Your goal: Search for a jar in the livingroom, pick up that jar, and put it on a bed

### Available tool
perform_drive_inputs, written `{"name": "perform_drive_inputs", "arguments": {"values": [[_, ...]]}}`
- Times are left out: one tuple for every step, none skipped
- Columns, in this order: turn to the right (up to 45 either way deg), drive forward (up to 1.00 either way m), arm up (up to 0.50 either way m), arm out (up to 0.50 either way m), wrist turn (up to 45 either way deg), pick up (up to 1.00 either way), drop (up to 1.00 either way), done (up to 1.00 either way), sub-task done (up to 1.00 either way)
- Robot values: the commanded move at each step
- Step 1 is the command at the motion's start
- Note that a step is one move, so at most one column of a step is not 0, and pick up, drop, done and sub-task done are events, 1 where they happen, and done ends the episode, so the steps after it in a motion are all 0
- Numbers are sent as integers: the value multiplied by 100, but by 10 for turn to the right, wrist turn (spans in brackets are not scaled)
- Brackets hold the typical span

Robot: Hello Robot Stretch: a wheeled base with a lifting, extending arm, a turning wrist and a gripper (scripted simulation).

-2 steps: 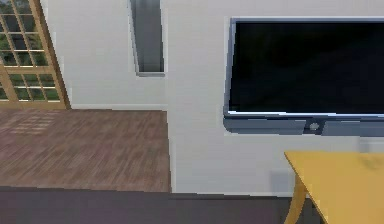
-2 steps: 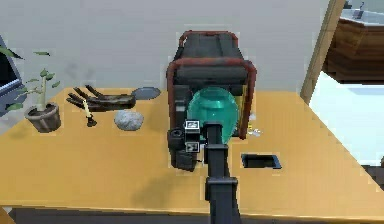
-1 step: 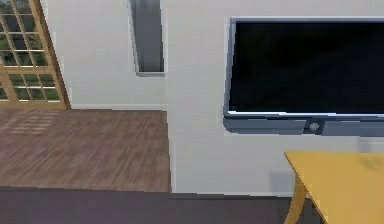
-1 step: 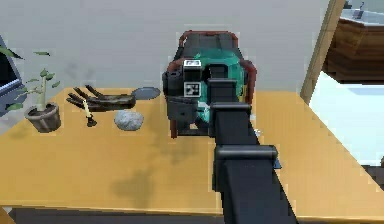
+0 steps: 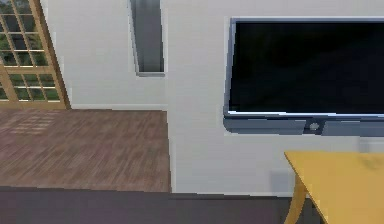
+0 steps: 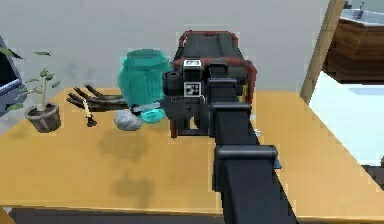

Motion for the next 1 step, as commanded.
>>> {"name": "perform_drive_inputs", "arguments": {"values": [[0,0,0,0,-450,0,0,0,0]]}}
